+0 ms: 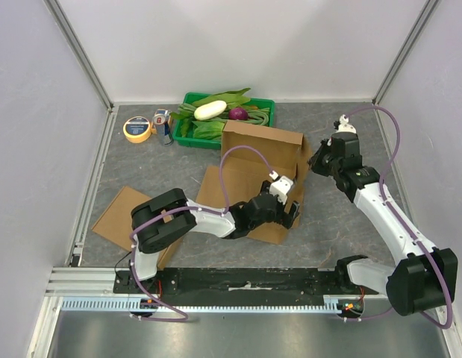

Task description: Fold the paper box

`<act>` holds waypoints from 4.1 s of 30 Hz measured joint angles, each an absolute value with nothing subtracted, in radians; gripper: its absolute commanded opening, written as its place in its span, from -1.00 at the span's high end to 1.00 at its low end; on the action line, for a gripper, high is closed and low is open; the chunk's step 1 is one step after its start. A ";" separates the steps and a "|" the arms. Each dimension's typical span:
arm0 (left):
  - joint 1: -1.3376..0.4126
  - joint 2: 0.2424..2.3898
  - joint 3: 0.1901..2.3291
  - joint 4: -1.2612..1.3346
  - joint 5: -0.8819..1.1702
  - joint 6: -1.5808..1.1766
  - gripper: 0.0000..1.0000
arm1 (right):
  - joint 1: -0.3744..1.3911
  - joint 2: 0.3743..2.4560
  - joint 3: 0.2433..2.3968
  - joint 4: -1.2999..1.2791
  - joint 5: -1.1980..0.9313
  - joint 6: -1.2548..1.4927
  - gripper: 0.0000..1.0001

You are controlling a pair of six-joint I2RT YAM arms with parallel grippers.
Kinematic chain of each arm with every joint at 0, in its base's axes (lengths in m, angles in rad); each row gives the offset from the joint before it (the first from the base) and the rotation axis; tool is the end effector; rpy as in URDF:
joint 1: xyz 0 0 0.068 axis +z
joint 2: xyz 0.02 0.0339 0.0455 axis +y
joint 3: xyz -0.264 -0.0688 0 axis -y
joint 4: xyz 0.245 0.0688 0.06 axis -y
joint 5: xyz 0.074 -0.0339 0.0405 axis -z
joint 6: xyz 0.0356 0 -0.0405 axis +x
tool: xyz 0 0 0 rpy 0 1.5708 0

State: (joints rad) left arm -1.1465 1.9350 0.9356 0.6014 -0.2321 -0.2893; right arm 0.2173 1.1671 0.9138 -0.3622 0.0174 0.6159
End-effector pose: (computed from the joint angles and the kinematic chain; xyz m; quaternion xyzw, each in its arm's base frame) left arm 0.1710 -0.3586 0.1444 0.2856 0.7791 -0.2889 0.4774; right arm 0.2521 0.0550 0.2897 0.1797 0.8697 0.1789 0.4235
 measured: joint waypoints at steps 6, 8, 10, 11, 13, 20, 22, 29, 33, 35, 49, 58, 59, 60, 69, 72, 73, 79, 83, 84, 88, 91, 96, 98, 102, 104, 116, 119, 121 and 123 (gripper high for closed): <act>-1.145 1.938 1.064 0.597 -0.268 -0.253 -0.97 | 0.221 1.165 0.907 -0.355 0.022 0.669 1.00; -1.140 1.957 1.124 0.601 -0.281 -0.245 -0.92 | 0.221 1.165 0.907 -0.355 0.022 0.685 1.00; -1.133 1.975 1.170 0.600 -0.292 -0.239 -0.86 | 0.222 1.165 0.907 -0.355 0.022 0.698 1.00; -1.129 1.985 1.186 0.599 -0.299 -0.235 -0.69 | 0.223 1.165 0.907 -0.355 0.021 0.705 1.00; -1.121 2.005 1.217 0.587 -0.310 -0.228 -0.41 | 0.226 1.165 0.907 -0.355 0.014 0.714 1.00; -1.075 2.037 1.251 0.554 -0.291 -0.190 0.90 | 0.229 1.163 0.907 -0.356 -0.020 0.717 0.54; -1.068 2.037 1.251 0.554 -0.268 -0.180 0.96 | 0.228 1.163 0.907 -0.359 -0.029 0.702 0.15; -1.029 2.017 1.190 0.597 -0.154 -0.162 0.96 | 0.174 1.157 0.976 -0.438 -0.184 0.563 -0.57; -0.982 1.963 1.116 0.612 -0.046 -0.153 0.96 | 0.124 1.166 1.083 -0.487 -0.264 0.463 -0.83; -0.950 1.946 1.094 0.618 0.023 -0.146 0.96 | 0.121 1.172 1.115 -0.487 -0.300 0.415 -0.86; -0.793 1.925 1.074 0.593 0.388 -0.075 0.96 | 0.181 1.100 0.707 -0.090 -0.420 0.224 -0.80; -0.763 1.934 1.108 0.545 0.453 -0.033 0.96 | 0.271 1.195 0.585 0.349 -0.294 0.046 -0.96; -0.758 1.935 1.110 0.541 0.458 -0.028 0.96 | 0.270 1.226 0.583 0.382 -0.298 0.030 -0.96; -0.752 1.938 1.113 0.537 0.461 -0.024 0.96 | 0.270 1.253 0.583 0.416 -0.305 0.018 -0.96; -0.707 1.967 1.162 0.484 0.500 0.024 0.84 | 0.264 1.403 0.585 0.632 -0.363 -0.033 -0.93; -0.702 1.977 1.179 0.463 0.477 0.027 0.71 | 0.262 1.452 0.598 0.671 -0.388 -0.038 -0.89; -0.702 1.979 1.180 0.460 0.463 0.027 0.67 | 0.262 1.470 0.605 0.685 -0.394 -0.036 -0.87; -0.701 1.976 1.169 0.464 0.341 0.020 0.09 | 0.264 1.583 0.635 0.785 -0.400 -0.017 -0.75; -0.701 1.922 1.079 0.489 0.243 -0.010 -0.01 | 0.264 1.643 0.658 0.827 -0.379 -0.009 -0.70; -0.701 1.894 1.042 0.496 0.219 -0.024 -0.01 | 0.265 1.651 0.660 0.838 -0.375 -0.007 -0.67; -0.701 1.716 0.861 0.520 0.107 -0.107 -0.08 | 0.270 1.662 0.670 0.859 -0.357 -0.002 -0.58; -0.701 1.539 0.743 0.513 -0.058 -0.177 -0.23 | 0.275 1.663 0.676 0.867 -0.337 0.000 -0.53; -0.626 1.378 0.631 0.566 -0.300 -0.246 -0.42 | 0.287 1.663 0.677 0.868 -0.289 0.000 -0.37; -0.569 1.392 0.614 0.587 -0.343 -0.259 -0.52 | 0.292 1.663 0.677 0.868 -0.273 0.000 -0.34; -0.491 1.493 0.632 0.600 -0.348 -0.261 -0.45 | 0.300 1.663 0.677 0.867 -0.240 0.000 -0.24; -0.476 1.570 0.672 0.601 -0.332 -0.257 -0.42 | 0.303 1.663 0.677 0.867 -0.227 0.000 -0.18; -0.471 1.779 0.858 0.646 -0.309 -0.210 -0.05 | 0.342 1.663 0.677 0.866 -0.081 0.023 -0.01; -0.473 1.800 0.897 0.653 -0.313 -0.199 0.35 | 0.377 1.664 0.677 0.865 0.004 0.024 0.00; -0.477 1.802 0.902 0.659 -0.316 -0.196 0.52 | 0.401 1.669 0.678 0.865 0.057 0.025 0.03; -0.487 1.802 0.902 0.662 -0.322 -0.197 0.61 | 0.425 1.679 0.678 0.868 0.117 0.025 0.17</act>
